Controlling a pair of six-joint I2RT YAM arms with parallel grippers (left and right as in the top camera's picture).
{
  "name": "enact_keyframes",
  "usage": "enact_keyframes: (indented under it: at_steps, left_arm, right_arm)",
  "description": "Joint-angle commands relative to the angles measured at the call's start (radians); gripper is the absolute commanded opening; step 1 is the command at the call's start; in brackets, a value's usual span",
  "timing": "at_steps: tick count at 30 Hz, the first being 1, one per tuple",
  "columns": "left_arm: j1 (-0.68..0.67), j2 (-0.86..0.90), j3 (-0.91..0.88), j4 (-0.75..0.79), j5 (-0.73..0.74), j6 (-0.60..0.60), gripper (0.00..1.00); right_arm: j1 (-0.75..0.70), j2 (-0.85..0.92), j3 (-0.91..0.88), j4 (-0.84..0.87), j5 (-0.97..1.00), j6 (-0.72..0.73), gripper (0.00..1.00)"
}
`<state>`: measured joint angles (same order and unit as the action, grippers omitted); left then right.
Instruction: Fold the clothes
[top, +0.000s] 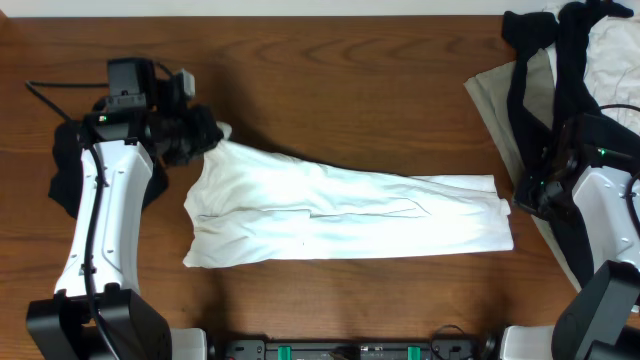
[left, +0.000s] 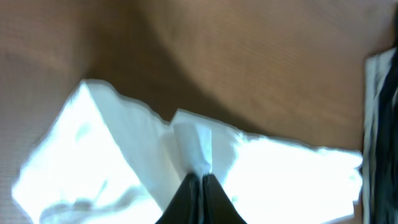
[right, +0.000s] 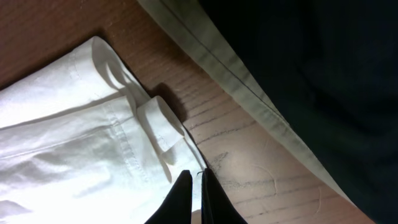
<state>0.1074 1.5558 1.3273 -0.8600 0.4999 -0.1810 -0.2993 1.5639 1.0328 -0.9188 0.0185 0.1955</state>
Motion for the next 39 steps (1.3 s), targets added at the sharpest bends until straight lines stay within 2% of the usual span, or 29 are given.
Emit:
enact_keyframes:
  at_steps: [1, 11, 17, 35, 39]
  left_arm:
    - [-0.002, 0.004, 0.001, -0.072, 0.015, 0.052, 0.06]
    - [-0.002, 0.004, -0.006, -0.329, 0.000, 0.099, 0.06]
    - [-0.002, 0.004, -0.048, -0.425, -0.131, 0.090, 0.06]
    - [-0.002, 0.004, -0.079, -0.646, -0.081, 0.084, 0.06]
    - [-0.002, 0.004, -0.079, -0.628, -0.082, 0.084, 0.06]
  right_arm:
    - [-0.001, -0.019, 0.001, 0.002, -0.001, 0.014, 0.06]
    - [-0.001, -0.019, 0.001, 0.002, 0.000, 0.014, 0.07]
    - [-0.001, -0.019, 0.001, 0.002, -0.001, 0.013, 0.06]
    - [-0.001, -0.019, 0.001, 0.002, 0.000, 0.014, 0.07]
    - [-0.001, -0.019, 0.001, 0.003, -0.001, 0.014, 0.07]
